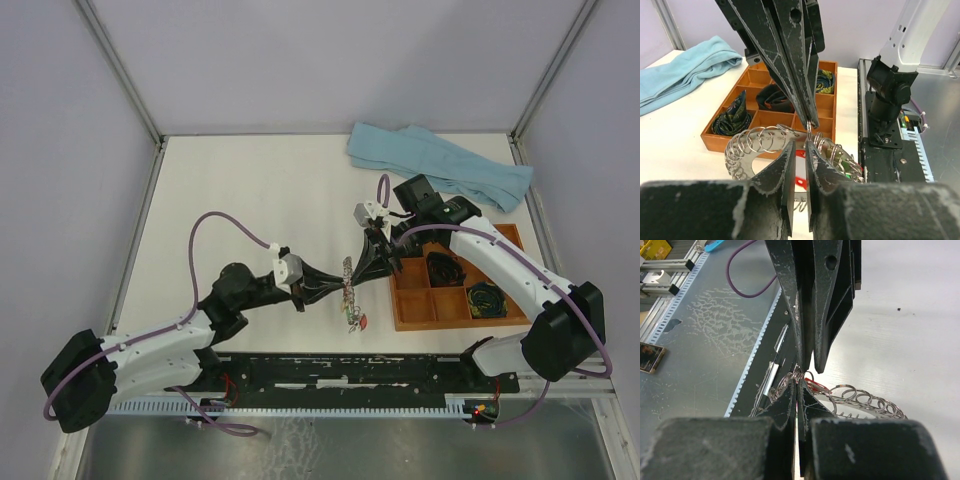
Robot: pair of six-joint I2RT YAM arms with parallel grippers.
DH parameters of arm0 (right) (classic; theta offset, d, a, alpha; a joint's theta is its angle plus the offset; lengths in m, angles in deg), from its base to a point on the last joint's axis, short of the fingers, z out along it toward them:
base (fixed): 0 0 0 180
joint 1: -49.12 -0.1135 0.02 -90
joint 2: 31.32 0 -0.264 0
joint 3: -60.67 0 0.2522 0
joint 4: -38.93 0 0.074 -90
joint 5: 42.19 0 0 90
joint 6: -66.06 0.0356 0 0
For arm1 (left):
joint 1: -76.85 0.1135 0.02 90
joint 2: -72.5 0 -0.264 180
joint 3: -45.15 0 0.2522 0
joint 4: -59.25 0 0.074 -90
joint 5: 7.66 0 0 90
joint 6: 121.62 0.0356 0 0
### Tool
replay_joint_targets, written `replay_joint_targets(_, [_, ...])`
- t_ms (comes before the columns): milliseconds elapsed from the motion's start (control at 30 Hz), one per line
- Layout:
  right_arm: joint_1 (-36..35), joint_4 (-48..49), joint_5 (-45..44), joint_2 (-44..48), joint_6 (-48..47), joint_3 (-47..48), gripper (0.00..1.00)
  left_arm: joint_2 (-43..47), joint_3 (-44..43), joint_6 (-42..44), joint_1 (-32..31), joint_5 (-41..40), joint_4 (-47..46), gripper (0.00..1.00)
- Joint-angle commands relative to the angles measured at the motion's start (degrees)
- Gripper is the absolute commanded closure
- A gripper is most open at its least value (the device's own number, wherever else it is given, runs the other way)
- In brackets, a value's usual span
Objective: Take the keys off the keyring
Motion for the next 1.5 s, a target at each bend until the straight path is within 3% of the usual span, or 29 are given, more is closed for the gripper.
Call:
replay_joint_targets(0, [0.1, 1.1, 4.2, 0.3, -0.6, 2.8, 0.99, 0.3, 1.0, 3.6, 0.1, -1.5, -0.7, 0.8])
replay_joint_targets(467, [0.1, 1.1, 4.0, 0.2, -0.6, 2.7, 0.99, -3.3, 1.0, 1.3, -0.2, 3.2, -6.4, 0.77])
replay_joint_targets(1100, [0.0, 2.0, 2.7, 0.1, 0.2, 2.6, 0.99, -4.1, 0.6, -2.4, -2.0, 2.4, -10.3, 0.69])
replay_joint_targets(1467, [-0.2, 3.2, 1.8, 0.1, 1.2, 2.2, 0.99, -7.0, 0.3, -3.2, -4.0, -3.2, -12.6, 0.79])
